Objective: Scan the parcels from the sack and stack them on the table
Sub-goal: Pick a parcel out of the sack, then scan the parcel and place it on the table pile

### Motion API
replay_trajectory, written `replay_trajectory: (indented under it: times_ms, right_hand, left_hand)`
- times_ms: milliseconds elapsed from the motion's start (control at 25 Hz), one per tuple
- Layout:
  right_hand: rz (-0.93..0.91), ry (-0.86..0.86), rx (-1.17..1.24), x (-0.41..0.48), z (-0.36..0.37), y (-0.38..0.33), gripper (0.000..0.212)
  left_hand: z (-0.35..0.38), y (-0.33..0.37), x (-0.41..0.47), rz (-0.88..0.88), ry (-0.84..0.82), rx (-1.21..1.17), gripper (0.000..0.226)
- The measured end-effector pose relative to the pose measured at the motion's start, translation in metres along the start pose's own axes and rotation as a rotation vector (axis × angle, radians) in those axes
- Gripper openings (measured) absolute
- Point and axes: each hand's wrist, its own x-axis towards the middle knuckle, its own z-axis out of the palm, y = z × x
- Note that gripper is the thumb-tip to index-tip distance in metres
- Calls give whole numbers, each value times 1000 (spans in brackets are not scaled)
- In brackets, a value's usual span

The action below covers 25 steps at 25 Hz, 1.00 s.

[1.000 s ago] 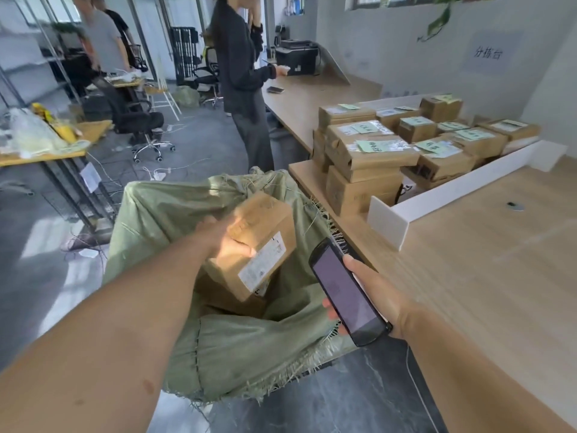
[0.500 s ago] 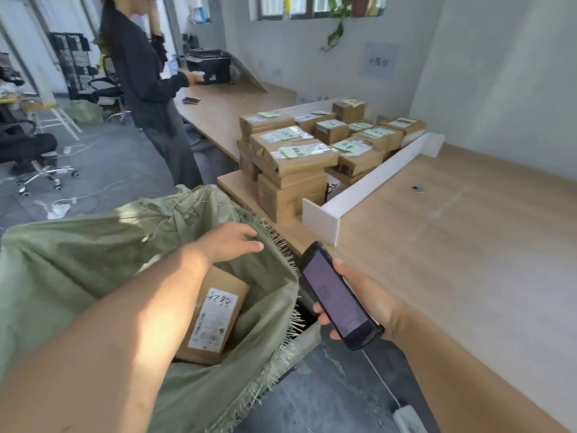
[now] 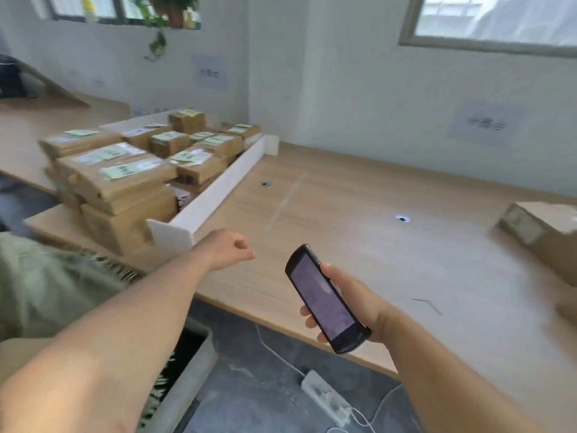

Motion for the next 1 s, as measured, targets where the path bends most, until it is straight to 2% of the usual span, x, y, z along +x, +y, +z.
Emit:
replay_trajectory:
  times_ms: [280,640,840,1000]
  right_hand:
    - [-71,257,160,-95,-140,47,63]
    - [-68,570,344,-236,-303,128,65]
    - [-89,655,448,-286,-359,159,65]
    - [-104,700,524,-295,-389,171,67]
  left_hand:
    - [88,183,34,273,-149,18,18]
    - [233,432,20,588,-358,54,25]
    - [294,515,8,697,-438,117,39]
    - [325,561,20,786,-417,206,50]
